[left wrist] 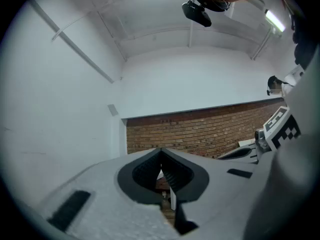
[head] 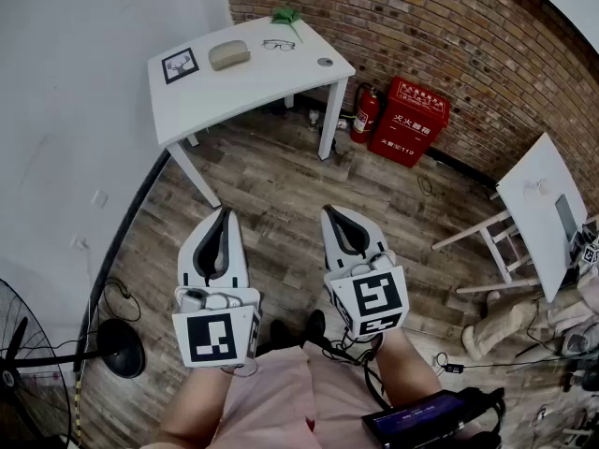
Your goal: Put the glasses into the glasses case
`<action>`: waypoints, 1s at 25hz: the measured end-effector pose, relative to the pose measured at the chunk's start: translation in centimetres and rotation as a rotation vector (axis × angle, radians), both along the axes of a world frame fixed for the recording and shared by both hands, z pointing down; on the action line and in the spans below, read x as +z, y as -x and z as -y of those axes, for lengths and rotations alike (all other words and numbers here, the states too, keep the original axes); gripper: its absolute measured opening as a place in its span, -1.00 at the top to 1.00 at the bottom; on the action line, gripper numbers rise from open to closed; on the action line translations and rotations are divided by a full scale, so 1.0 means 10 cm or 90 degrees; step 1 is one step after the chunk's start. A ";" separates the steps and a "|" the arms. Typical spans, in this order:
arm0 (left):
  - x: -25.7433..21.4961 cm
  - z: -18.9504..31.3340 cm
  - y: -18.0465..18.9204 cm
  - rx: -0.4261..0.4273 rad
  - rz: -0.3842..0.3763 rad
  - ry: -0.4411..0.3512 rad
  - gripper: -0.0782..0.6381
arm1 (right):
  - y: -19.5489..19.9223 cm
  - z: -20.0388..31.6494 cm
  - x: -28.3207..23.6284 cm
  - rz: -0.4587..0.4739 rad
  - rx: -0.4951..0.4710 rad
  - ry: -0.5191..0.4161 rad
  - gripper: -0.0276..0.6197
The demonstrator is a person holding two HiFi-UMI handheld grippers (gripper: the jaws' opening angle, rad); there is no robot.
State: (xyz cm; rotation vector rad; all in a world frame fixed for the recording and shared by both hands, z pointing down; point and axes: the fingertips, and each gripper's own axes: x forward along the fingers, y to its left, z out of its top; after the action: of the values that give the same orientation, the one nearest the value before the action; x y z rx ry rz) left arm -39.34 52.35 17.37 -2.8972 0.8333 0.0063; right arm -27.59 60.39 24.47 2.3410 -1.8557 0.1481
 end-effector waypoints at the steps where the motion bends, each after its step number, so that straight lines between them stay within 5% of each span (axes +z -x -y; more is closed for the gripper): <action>1: 0.01 -0.01 -0.02 0.000 0.000 0.000 0.77 | -0.01 -0.01 0.01 -0.001 -0.001 -0.001 0.91; 8: 0.07 -0.08 -0.21 -0.002 0.008 0.001 0.77 | -0.22 -0.06 0.06 0.005 -0.002 -0.004 0.89; 10: 0.06 -0.10 -0.28 -0.004 0.009 -0.002 0.77 | -0.27 -0.06 0.07 0.008 -0.015 -0.001 0.48; 25: 0.26 0.17 -0.71 -0.030 0.020 0.013 0.77 | -0.89 0.22 0.13 -0.010 -0.011 -0.014 0.51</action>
State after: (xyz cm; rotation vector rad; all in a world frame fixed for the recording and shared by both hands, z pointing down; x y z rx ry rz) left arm -32.25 50.61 19.94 -2.8881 0.9002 -0.0524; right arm -18.70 58.14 25.72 2.3336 -1.8786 0.1062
